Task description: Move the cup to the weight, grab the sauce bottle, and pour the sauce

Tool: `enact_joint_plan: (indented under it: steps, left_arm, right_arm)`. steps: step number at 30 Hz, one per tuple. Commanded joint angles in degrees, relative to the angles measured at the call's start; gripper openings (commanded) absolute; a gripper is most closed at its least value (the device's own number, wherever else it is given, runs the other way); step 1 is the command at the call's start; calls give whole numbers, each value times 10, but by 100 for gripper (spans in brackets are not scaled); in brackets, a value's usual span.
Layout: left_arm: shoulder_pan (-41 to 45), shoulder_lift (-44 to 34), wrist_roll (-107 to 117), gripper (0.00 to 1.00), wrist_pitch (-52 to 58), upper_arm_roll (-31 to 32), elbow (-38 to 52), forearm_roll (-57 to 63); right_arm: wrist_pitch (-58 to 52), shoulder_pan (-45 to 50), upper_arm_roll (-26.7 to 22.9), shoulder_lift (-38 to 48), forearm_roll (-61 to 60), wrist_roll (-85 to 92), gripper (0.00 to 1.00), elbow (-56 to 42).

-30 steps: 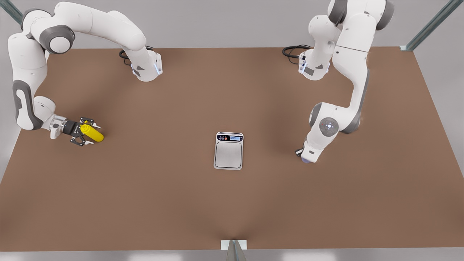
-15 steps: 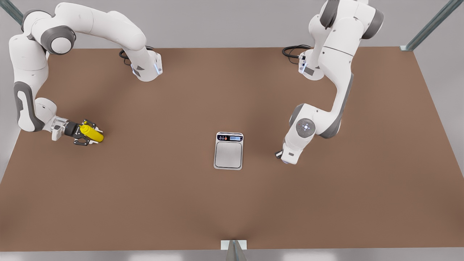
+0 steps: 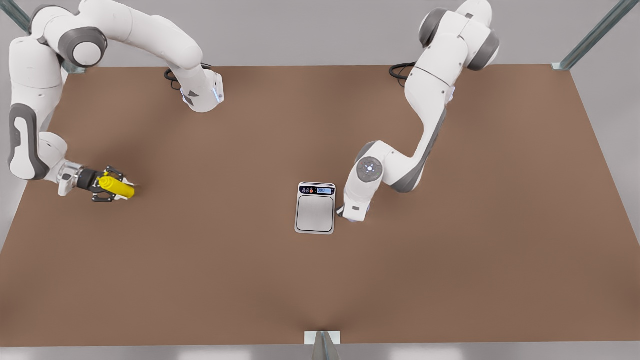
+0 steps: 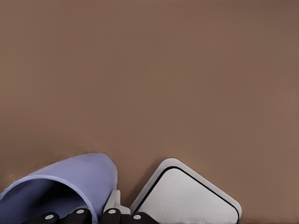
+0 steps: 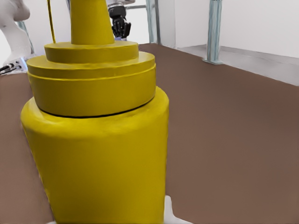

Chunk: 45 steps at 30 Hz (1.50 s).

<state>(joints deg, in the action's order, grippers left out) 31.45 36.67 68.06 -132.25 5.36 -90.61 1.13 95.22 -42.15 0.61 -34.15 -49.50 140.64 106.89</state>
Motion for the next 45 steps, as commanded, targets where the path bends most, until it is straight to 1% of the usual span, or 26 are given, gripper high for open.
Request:
enact_joint_plan:
  steps: [1, 5, 7, 9, 11, 13, 14, 16, 18, 22, 27, 30, 31, 35, 36, 37, 38, 40, 41, 42, 43, 44, 45]
  left_arm:
    - [3, 3, 5, 26, 0, 0, 6, -4]
    - [38, 34, 56, 26, 8, -1, 54, 1]
    - [63, 57, 85, 26, 16, -1, 93, 1]
    - [80, 73, 105, 26, 30, -1, 118, 2]
    - [91, 89, 117, 26, 34, -2, 138, 2]
    - [100, 105, 132, 29, 34, -4, 162, 3]
    - [102, 118, 139, 29, 34, -4, 176, 4]
    - [109, 125, 140, 30, 41, -7, 185, 10]
    - [108, 125, 140, 38, 41, -7, 185, 23]
    - [108, 125, 144, 66, 40, -8, 191, 23]
    - [107, 118, 146, 67, 93, -8, 228, 22]
    - [107, 114, 146, 67, 117, -7, 239, 21]
    - [107, 111, 146, 67, 123, -8, 240, 21]
    - [96, 79, 139, 67, 158, -15, 250, 19]
    - [92, 75, 121, 67, 163, -38, 250, 17]
    - [67, 60, 84, 67, 164, -56, 244, -14]
    - [40, 53, 40, 67, 181, -59, 243, -18]
    - [-73, 26, -150, 68, 257, -59, 243, -47]
    - [-133, 12, -262, 72, 299, -59, 243, -53]
    - [-182, 2, -329, 87, 323, -59, 243, -53]
    - [-220, -5, -376, 100, 334, -60, 243, -52]
    - [-227, -20, -427, 100, 354, -91, 231, -52]
    - [-228, -76, -510, 100, 344, -102, 162, -52]
  right_arm:
    - [1, 7, -1, 10, -1, -13, 52, -2]
    - [12, 80, -3, 72, 2, -145, 52, -39]
    - [49, 125, -4, 100, 5, -211, 52, -45]
    - [82, 175, -5, 114, 11, -273, 52, -58]
    - [104, 213, -5, 129, 43, -346, 52, -80]
    - [109, 241, -4, 128, 75, -401, 53, -115]
    - [111, 253, -4, 128, 82, -425, 53, -124]
    - [152, 293, -4, 136, 108, -461, 53, -132]
    - [180, 333, -3, 152, 142, -523, 53, -132]
    - [240, 417, -3, 166, 198, -641, 54, -133]
    - [291, 505, 0, 183, 340, -817, 54, -131]
    - [318, 588, 0, 190, 424, -959, 54, -114]
    - [349, 611, 0, 202, 449, -1003, 54, -92]
    - [378, 633, -1, 223, 522, -1082, 54, -55]
    - [381, 634, -2, 225, 533, -1098, 54, -55]
    - [384, 647, -1, 227, 572, -1158, 54, -48]
    - [385, 659, -1, 226, 598, -1190, 54, -48]
    - [377, 704, -1, 225, 695, -1307, 54, -47]
    - [363, 729, -2, 222, 734, -1358, 54, -48]
    - [348, 748, -2, 219, 784, -1398, 54, -49]
    - [329, 762, -2, 214, 824, -1427, 54, -55]
    - [306, 783, -2, 205, 852, -1449, 54, -70]
    - [284, 801, -2, 196, 895, -1462, 54, -79]
